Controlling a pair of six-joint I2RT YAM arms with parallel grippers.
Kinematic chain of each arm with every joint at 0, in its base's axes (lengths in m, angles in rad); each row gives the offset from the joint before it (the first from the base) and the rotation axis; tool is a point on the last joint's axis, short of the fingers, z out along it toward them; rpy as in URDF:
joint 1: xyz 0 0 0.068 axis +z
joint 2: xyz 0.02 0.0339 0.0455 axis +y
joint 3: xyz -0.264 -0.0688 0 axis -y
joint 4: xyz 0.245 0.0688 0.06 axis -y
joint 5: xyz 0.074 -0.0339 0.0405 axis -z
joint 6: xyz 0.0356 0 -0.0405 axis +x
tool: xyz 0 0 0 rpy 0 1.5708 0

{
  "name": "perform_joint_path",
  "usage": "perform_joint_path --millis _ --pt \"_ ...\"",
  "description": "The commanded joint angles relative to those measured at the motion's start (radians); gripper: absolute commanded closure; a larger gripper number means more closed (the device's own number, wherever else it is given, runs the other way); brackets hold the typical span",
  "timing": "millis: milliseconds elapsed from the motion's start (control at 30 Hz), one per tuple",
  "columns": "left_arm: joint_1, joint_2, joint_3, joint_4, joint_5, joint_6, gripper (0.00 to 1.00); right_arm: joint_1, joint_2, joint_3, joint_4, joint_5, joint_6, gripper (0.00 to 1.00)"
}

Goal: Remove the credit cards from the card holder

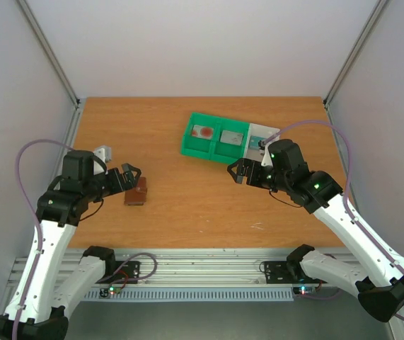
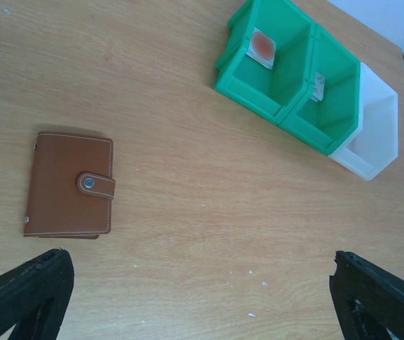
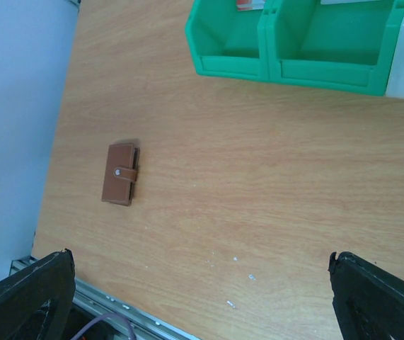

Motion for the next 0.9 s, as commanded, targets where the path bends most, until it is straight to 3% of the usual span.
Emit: perform_joint_path --millis 0,267,500,700,867 --pt "0.006 0.0 0.021 -0.013 -0.038 0.009 0.01 -0.007 0.001 0.004 0.0 0.015 -0.003 0.02" --pt "0.006 0.103 0.034 -0.046 -0.086 -0.033 0.01 -0.006 -0.009 0.009 -0.002 0.013 -0.008 0.02" --pt "0.019 0.191 0.005 0.048 -0.147 -0.083 0.01 -0.006 -0.042 0.004 0.003 0.013 -0.037 0.02" --pt "0.079 0.305 -0.084 0.227 -0.177 -0.133 0.07 -0.007 -0.063 0.012 0.002 -0.004 -0.059 0.02" --pt "0.112 0.439 -0.104 0.302 -0.229 -0.156 0.19 -0.007 -0.102 0.02 0.007 -0.04 -0.093 0.02"
